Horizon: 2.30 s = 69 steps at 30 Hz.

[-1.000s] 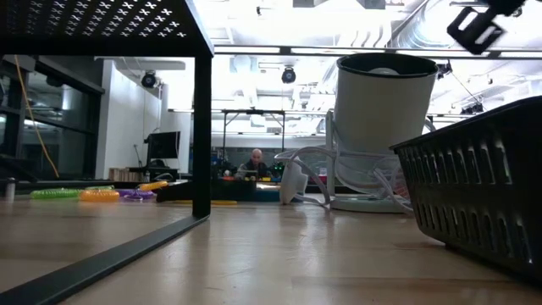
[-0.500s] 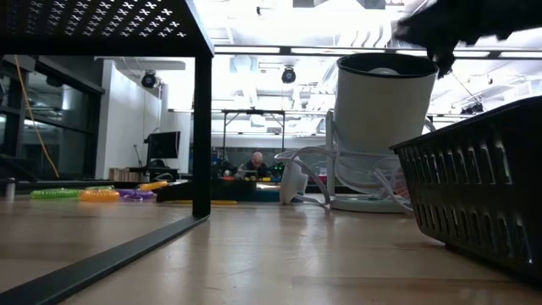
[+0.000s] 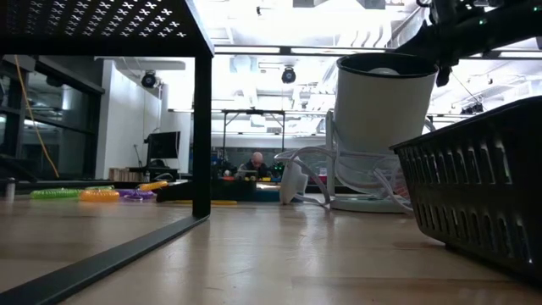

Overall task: Pick & Place Office Desk Supplies
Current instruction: Put the black rubberband into the gray bin

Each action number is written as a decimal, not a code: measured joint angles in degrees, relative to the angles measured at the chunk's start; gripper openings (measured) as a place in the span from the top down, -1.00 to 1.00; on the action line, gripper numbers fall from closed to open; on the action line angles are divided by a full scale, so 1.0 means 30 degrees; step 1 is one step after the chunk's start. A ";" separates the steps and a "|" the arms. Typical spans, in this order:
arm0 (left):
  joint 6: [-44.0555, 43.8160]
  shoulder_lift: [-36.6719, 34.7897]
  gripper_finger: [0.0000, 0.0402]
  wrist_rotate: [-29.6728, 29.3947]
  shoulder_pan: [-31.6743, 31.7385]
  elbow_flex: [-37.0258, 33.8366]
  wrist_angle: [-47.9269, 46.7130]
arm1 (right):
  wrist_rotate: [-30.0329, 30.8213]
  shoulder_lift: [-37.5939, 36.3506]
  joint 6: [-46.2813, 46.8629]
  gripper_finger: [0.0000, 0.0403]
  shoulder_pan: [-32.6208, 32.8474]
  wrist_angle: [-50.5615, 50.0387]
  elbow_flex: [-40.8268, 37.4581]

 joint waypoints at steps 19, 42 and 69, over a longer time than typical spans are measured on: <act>-0.2067 -0.1320 0.55 -0.1538 -0.0375 -0.0015 -0.4315 | -0.0104 0.0340 0.0114 0.55 -0.0112 0.0022 0.0000; -1.1684 -0.4154 0.55 -0.1944 0.2032 0.0007 -1.7098 | -0.0094 0.1746 0.0117 0.55 -0.0105 0.0006 0.0000; -2.4791 -0.3857 0.55 0.3256 0.6113 -0.0554 -2.6404 | -0.0103 0.2572 0.0123 0.55 -0.0105 0.0001 0.0007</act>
